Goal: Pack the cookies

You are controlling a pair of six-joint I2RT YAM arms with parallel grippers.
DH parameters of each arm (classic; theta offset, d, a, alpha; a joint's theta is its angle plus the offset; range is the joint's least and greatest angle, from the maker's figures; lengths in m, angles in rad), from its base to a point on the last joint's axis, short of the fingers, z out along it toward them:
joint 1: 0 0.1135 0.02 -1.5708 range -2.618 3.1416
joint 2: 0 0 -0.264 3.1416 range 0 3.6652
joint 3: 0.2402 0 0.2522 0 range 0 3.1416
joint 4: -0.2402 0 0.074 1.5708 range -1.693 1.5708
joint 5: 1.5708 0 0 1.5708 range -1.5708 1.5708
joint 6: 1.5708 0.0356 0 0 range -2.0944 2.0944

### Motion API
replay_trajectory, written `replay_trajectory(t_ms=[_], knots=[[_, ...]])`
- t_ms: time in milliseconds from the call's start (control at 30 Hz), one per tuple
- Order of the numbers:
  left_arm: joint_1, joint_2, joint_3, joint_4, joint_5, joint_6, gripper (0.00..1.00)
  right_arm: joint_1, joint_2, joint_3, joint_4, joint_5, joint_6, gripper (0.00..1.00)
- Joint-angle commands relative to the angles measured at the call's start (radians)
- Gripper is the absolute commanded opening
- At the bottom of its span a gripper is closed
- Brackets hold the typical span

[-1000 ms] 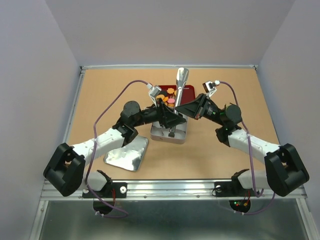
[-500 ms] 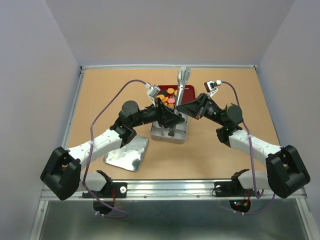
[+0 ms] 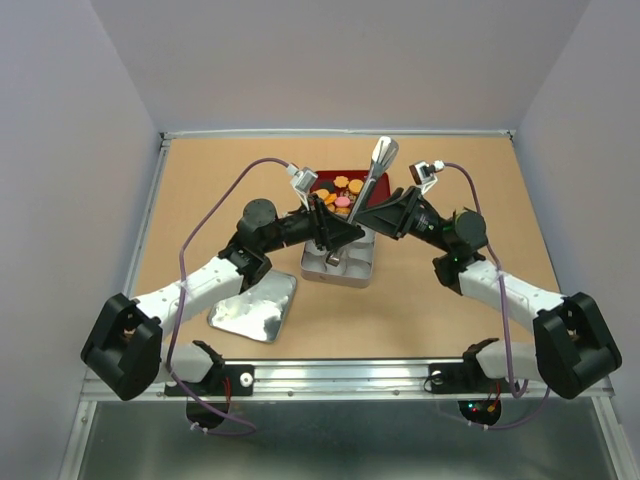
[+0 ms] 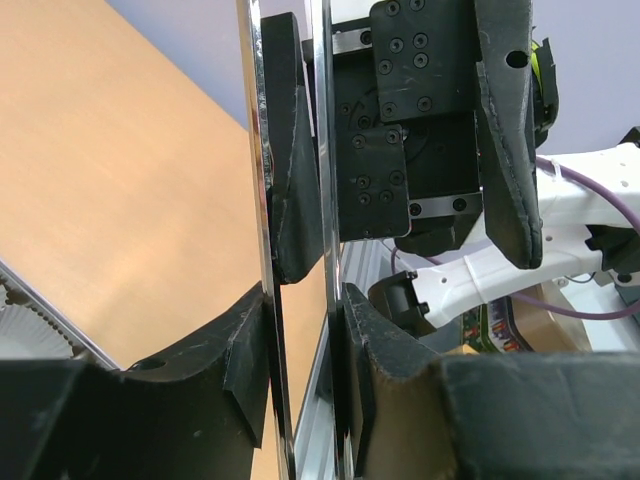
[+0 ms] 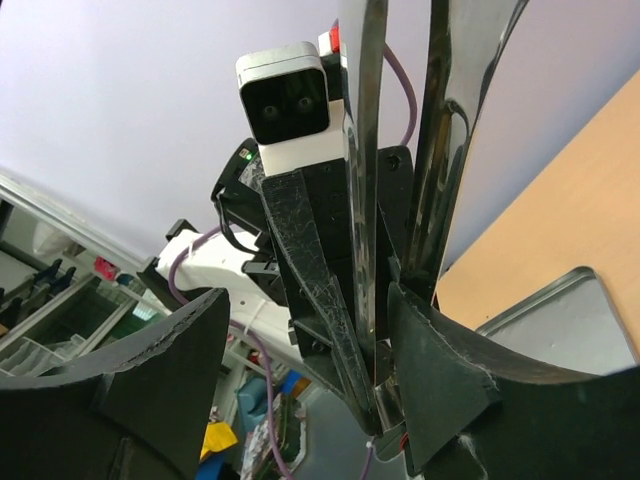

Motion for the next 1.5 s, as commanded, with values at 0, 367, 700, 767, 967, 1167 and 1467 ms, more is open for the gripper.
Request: replay_trajectory(t_ms=[0,367,700,767,967,1167,1467], knots=[[-0.015,-0.055,0.063,0.12,0.067,0.015,0.37,-0.012,-0.02,-0.002,-0.048,0.019,-0.032,0.7],[0.086,-0.099,0.1,0.02,0.081,0.04,0.37,-0.031,-0.19,0.008,-0.464,0.09,-0.303,0.72],[0.157,-0.079,0.218,-0.185,0.043,0.191,0.38,-0.032,-0.222,0.053,-0.756,0.198,-0.452,0.73],[0.169,-0.023,0.302,-0.467,-0.049,0.309,0.39,-0.032,-0.247,0.084,-0.855,0.261,-0.528,0.73],[0.166,0.225,0.638,-1.029,-0.502,0.589,0.47,-0.032,-0.301,0.108,-1.104,0.466,-0.596,0.73],[0.166,0.304,0.671,-1.138,-0.666,0.621,0.53,-0.032,-0.298,0.079,-1.151,0.475,-0.601,0.73],[0.165,0.356,0.651,-1.183,-0.677,0.649,0.52,-0.032,-0.25,0.064,-1.153,0.455,-0.616,0.73]])
